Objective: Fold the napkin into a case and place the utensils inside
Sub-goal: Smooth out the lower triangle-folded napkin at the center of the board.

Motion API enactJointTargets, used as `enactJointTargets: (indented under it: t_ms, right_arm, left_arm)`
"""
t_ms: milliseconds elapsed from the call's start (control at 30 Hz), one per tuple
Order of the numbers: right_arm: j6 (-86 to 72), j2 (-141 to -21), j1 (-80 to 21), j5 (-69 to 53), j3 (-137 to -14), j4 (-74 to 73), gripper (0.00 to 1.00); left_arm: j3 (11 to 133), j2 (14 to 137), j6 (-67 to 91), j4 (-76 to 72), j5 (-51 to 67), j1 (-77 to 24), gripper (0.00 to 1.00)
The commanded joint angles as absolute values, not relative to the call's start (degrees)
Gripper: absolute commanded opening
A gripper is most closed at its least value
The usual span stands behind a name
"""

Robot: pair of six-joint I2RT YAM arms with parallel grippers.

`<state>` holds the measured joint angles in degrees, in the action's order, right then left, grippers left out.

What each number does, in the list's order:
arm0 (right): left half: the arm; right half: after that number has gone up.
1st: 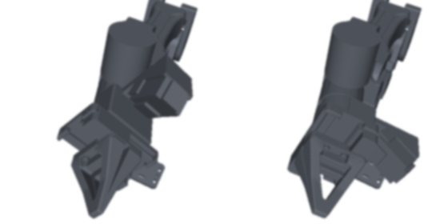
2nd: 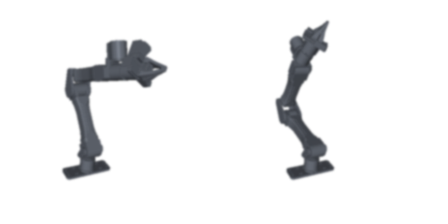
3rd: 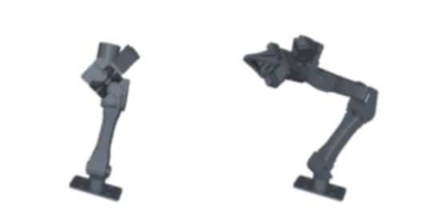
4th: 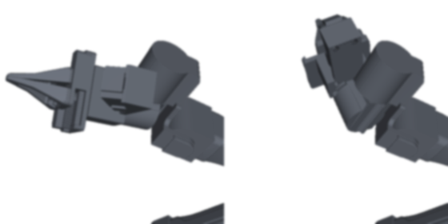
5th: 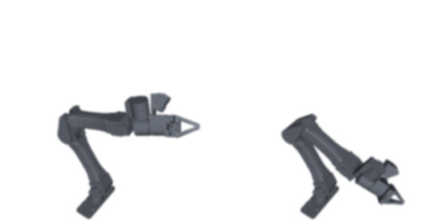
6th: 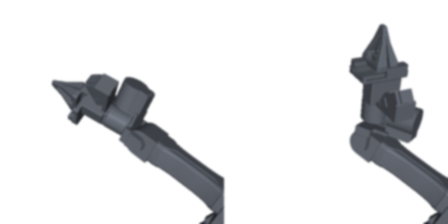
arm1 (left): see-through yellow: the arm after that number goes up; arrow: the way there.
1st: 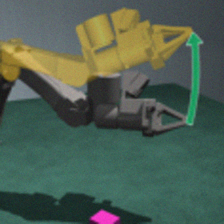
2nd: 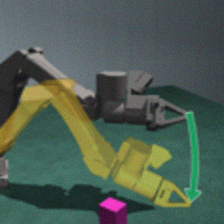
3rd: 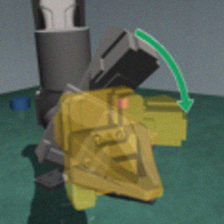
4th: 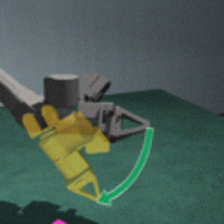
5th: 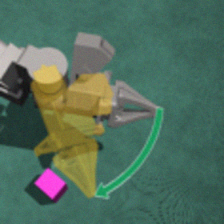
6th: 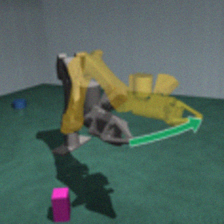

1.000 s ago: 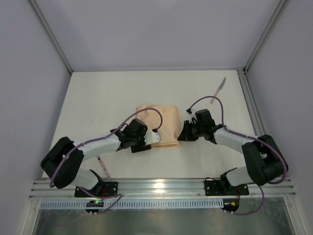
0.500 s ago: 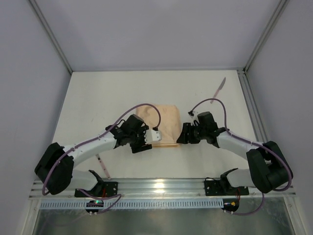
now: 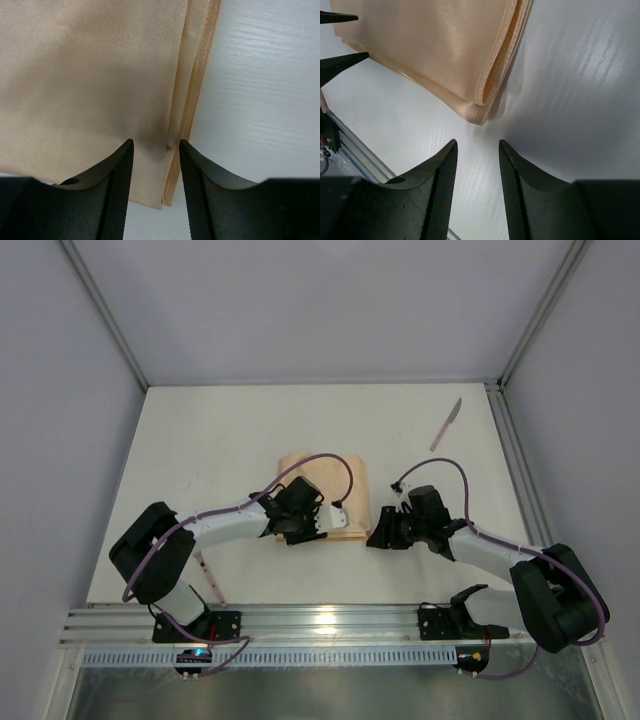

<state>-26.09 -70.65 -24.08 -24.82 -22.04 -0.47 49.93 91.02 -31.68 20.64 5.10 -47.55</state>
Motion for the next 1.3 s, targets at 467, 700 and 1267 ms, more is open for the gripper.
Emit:
enactJointTargets:
  t_ms: [467, 700, 1267]
  right_arm:
    - [-28.92, -78.05, -24.96, -21.36, -20.92, 12.57, 0.26]
    - [-29.71, -78.93, -24.87, -21.88, -19.95, 14.76, 0.12]
    - [-32.43, -77.26, -24.87, -21.36, -18.63, 15.82, 0.09]
  left_arm:
    - [49.57, 89.21, -31.82, 20.39, 3.78, -47.55, 0.31]
    - [49.57, 89.12, -31.82, 21.88, 4.75, -47.55, 0.03]
    - [45.7, 83.32, -33.66, 25.49, 5.98, -47.55, 0.0]
